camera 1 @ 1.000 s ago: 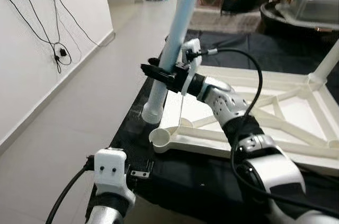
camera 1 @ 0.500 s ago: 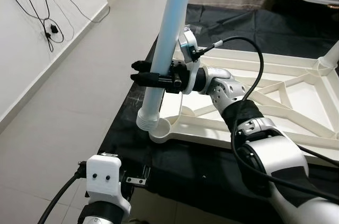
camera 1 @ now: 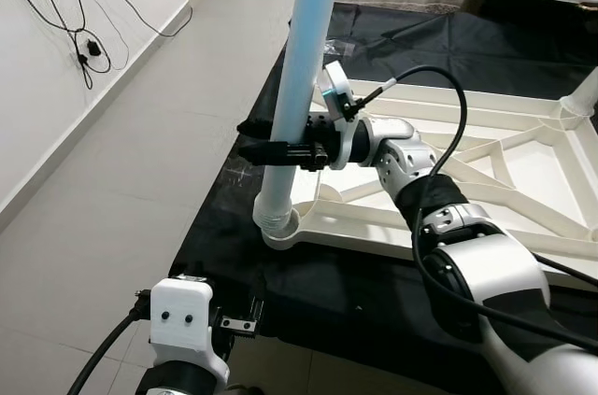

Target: Building children table

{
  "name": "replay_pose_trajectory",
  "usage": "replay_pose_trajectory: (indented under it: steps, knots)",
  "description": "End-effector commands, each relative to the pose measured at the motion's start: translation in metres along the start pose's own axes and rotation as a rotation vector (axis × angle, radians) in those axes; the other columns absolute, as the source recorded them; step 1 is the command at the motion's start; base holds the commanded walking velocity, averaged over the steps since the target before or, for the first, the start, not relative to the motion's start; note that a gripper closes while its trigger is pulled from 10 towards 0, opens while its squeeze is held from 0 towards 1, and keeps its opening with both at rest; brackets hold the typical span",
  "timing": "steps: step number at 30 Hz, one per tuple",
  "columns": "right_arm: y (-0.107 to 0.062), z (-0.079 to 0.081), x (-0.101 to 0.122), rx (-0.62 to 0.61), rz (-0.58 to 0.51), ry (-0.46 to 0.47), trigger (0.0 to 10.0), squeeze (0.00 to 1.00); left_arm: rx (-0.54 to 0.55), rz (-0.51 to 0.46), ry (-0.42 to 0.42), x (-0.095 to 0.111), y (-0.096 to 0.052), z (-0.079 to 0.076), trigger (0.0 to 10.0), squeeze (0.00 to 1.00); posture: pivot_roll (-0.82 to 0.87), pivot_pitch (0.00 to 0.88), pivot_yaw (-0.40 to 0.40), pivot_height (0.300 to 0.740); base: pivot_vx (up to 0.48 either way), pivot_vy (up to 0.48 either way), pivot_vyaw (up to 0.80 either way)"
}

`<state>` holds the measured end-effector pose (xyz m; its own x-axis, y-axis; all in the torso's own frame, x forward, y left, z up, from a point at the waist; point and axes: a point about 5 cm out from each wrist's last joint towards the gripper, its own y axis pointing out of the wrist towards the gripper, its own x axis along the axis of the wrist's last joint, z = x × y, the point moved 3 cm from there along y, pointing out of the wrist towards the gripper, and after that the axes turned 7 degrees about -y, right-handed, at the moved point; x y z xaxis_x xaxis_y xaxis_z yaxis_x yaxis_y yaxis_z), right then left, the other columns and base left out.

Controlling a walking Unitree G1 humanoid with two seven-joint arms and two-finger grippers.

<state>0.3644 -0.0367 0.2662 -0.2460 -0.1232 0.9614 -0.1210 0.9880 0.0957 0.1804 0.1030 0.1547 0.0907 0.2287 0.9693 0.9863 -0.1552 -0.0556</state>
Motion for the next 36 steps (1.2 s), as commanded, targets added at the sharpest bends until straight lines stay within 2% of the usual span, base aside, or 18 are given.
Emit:
replay_pose_trajectory:
  steps: [1, 7, 18, 25, 36]
  knots:
    - [-0.004, 0.004, -0.005, 0.032, 0.023, 0.017, 10.0, 0.0, -0.043, 0.02, -0.03, -0.003, -0.003, -0.015, 10.0, 0.0, 0.15, 0.208, -0.028, 0.74, 0.0, 0.0, 0.0]
    - [-0.006, 0.009, -0.008, 0.068, 0.029, 0.027, 10.0, 0.0, -0.046, 0.022, -0.028, -0.004, -0.003, -0.015, 10.0, 0.0, 0.15, 0.198, -0.029, 0.74, 0.0, 0.0, 0.0]
    - [0.004, 0.016, -0.023, 0.118, 0.11, 0.002, 10.0, 0.0, -0.041, 0.019, -0.021, -0.003, -0.002, -0.014, 10.0, 0.0, 0.15, 0.198, -0.031, 0.74, 0.0, 0.0, 0.0]
    - [0.015, 0.023, -0.035, 0.208, 0.234, -0.046, 10.0, 0.0, -0.035, 0.012, -0.019, -0.002, 0.001, -0.014, 10.0, 0.0, 0.15, 0.203, -0.041, 0.74, 0.0, 0.0, 0.0]
    - [0.023, 0.026, -0.038, 0.243, 0.253, -0.043, 10.0, 0.0, -0.029, 0.006, -0.019, -0.002, 0.001, -0.013, 10.0, 0.0, 0.15, 0.206, -0.045, 0.74, 0.0, 0.0, 0.0]
